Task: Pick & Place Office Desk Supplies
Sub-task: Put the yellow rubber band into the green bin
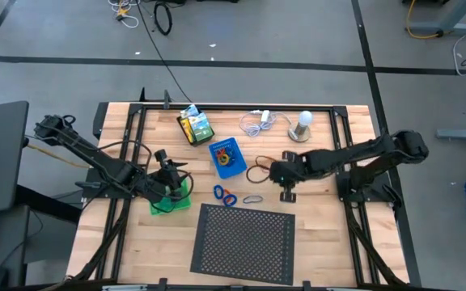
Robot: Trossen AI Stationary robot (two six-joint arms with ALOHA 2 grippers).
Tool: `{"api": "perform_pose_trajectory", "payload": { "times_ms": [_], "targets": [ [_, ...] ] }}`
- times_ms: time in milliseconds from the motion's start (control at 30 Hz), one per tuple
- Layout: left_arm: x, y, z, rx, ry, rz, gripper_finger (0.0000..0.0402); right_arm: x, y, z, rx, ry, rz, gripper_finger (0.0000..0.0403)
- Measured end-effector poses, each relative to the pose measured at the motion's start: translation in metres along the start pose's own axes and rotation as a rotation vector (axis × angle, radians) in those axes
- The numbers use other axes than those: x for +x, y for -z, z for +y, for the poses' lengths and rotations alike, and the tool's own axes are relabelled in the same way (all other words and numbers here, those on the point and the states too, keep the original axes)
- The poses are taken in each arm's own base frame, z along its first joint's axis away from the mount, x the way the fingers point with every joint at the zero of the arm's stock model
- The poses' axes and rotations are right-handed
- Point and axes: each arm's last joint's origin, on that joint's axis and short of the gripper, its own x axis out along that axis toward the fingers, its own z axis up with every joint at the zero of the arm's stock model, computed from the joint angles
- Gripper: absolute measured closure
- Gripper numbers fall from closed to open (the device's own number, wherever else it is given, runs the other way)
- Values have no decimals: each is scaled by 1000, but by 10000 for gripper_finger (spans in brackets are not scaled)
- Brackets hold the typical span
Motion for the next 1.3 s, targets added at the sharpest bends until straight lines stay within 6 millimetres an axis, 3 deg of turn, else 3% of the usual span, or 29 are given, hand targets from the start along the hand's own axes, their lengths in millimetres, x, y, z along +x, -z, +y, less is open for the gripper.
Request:
{"api": "perform_pose_trajectory", "payload": {
  "times_ms": [167,333,433,733,1000,1300],
  "targets": [
    [0,-1,1,-10,-25,-10,236,4,4,-34,-42,31,69,265],
    [2,-1,3,-17,-50,-8,236,11,6,-54,-173,7,97,148],
    [5,-1,6,-29,-70,0,236,20,6,-62,-256,-2,127,116],
    [14,-2,13,-63,-119,24,236,49,-1,-79,-361,-47,98,141],
    [20,-1,18,-79,-103,54,236,52,-8,-77,-376,-111,6,158],
    [21,-1,18,-82,-82,64,236,78,-8,-66,-416,-154,81,159]
  ]
}}
